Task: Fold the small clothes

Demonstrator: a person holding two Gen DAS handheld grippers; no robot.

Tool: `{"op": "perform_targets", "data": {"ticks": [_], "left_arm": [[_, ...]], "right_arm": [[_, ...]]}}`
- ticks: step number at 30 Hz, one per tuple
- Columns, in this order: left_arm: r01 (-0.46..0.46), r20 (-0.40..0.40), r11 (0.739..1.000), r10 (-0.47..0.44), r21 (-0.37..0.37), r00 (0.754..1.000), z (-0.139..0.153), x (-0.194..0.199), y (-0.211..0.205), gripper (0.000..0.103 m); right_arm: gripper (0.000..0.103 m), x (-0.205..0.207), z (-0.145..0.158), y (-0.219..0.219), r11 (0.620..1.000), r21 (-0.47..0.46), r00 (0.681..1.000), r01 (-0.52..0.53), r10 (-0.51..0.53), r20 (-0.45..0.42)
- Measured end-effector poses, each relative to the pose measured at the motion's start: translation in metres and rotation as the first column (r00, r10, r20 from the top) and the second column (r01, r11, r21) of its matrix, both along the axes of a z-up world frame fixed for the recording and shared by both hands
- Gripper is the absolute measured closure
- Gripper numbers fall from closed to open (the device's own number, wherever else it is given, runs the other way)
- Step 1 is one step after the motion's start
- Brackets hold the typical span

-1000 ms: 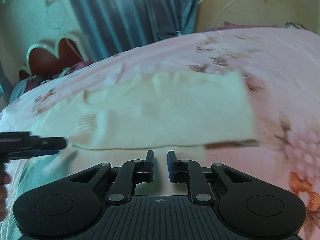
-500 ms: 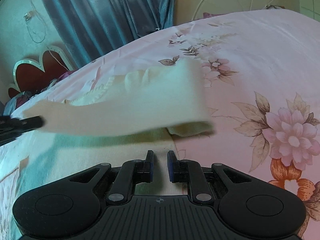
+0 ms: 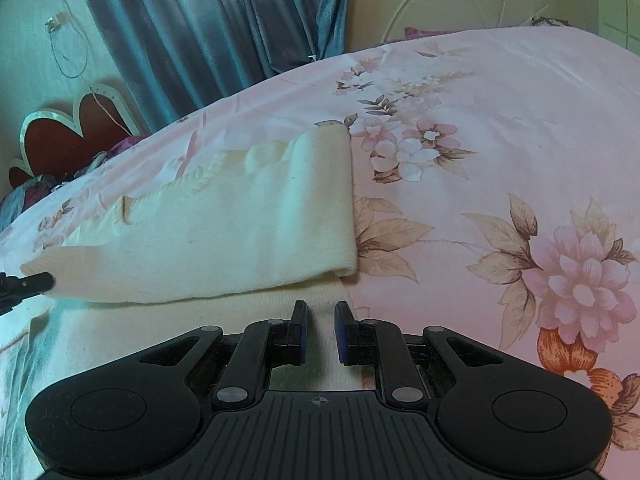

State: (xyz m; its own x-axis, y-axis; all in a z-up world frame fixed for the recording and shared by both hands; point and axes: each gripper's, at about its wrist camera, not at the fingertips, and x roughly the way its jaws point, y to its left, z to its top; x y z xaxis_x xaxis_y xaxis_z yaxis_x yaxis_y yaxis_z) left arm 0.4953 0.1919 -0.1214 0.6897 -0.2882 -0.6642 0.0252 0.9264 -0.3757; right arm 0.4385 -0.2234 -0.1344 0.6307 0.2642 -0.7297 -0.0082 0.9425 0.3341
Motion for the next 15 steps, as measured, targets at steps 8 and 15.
{"op": "perform_targets", "data": {"ticks": [8,15], "left_arm": [[0.007,-0.037,1.0,-0.006,0.021,0.999,-0.016,0.0,0.004,0.099],[0.002,-0.052,1.0,-0.001,0.028,0.999,-0.022,0.004,0.008,0.083]], "right_arm": [[0.088,0.009,0.003,-0.008,0.999,-0.021,0.999,0.043,-0.043,0.015],[0.088,0.007,0.033,-0.01,0.998,-0.04,0.988,0.052,-0.046,0.147]]}}
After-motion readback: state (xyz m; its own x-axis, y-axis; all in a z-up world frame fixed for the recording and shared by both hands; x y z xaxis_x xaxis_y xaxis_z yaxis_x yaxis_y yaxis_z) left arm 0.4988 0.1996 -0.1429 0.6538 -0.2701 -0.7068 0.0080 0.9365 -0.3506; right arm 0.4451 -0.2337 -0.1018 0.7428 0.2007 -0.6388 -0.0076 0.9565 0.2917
